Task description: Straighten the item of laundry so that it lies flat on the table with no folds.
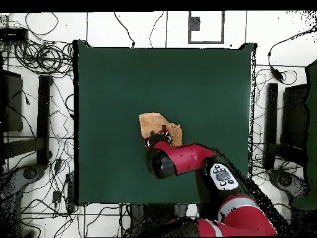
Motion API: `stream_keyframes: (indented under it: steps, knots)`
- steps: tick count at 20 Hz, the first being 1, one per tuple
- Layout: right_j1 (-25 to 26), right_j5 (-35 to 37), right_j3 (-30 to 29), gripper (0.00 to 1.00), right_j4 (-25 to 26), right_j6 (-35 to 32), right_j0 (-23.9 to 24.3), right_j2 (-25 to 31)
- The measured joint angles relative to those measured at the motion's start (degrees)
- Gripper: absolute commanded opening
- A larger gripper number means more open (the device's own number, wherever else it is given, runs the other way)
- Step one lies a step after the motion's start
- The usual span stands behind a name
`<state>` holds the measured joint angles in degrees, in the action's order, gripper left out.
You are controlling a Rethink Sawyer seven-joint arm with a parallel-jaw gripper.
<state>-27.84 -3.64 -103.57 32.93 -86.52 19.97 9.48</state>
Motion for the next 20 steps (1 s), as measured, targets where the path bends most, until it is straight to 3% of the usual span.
stream_keyframes:
  steps: [20]
  knots:
    - [2.8, -4.1, 1.6, 1.00, -4.2, 0.0, 0.2, -0.8]
